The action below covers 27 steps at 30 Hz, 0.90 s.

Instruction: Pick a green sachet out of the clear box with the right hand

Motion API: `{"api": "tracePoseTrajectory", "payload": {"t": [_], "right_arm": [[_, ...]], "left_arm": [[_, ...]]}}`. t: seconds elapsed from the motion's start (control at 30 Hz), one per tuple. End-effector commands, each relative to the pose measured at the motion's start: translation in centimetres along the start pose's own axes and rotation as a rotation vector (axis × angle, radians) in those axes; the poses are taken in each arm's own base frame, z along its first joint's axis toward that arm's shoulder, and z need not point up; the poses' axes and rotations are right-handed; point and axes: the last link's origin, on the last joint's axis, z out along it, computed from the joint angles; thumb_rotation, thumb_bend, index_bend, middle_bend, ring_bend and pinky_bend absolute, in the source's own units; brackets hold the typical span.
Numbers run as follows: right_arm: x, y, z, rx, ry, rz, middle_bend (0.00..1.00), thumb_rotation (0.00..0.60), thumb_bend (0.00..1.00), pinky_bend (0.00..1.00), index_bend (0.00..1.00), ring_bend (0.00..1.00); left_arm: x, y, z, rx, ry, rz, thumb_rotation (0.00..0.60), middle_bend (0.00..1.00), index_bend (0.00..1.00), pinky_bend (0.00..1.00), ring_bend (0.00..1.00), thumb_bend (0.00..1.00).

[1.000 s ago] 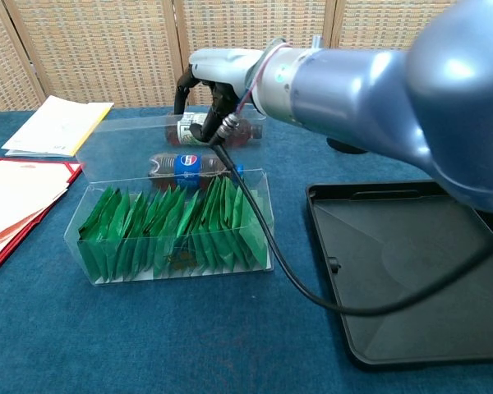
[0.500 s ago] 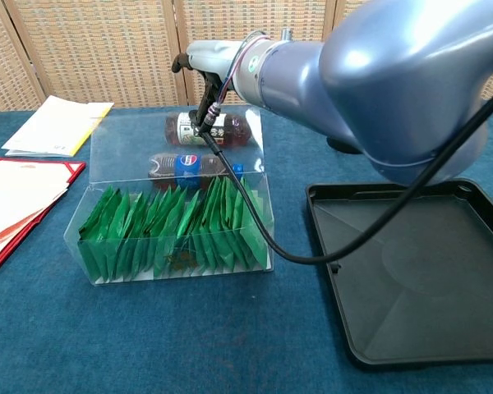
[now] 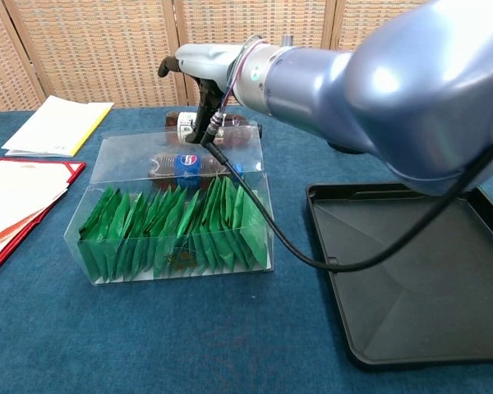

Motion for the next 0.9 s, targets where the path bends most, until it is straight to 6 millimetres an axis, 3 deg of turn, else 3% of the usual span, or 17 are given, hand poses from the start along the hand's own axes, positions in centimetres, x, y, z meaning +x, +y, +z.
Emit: {"api": "tracePoseTrajectory", "payload": {"t": [0.03,0.13,0.4,0.63,0.9], "right_arm": [[0.9,1.0,-3.9,0.168,0.075,-0.107,0.01,0.6,0.35,0.03,0.34,0.0],[0.9,1.3,-5.3,0.233,0.087,-0.097,0.04,0.6,0.35,0.03,0.4,0.0],[0.5,0.9,-7.3,0.36,0.097,-0.192,0.08,0.6,0.35,0.03,0.44,0.0],[-0.6,1.0,-7.0,0.394,0.098,-0.295,0.09,0.6,0.35,0.04,0.45,0.0],[-1.6,0.9,-6.6,0.382,0.068,-0.284,0.09,0.6,0.37,0.04,0.46,0.0]], "left_arm": [[-0.2,0.2,0.0,-0.009,-0.011,0.005,0.6,0.0,0.0,0.0,0.0,0.05],[-0.4,0.4,0.0,-0.013,-0.018,0.009,0.6,0.0,0.0,0.0,0.0,0.05],[-0.9,0.7,0.1,-0.019,-0.035,0.02,0.6,0.0,0.0,0.0,0.0,0.05],[-1.0,0.8,0.1,-0.018,-0.037,0.025,0.6,0.0,0.0,0.0,0.0,0.05],[-0.9,0.6,0.1,-0.015,-0.033,0.02,0.6,0.0,0.0,0.0,0.0,0.05]]}}
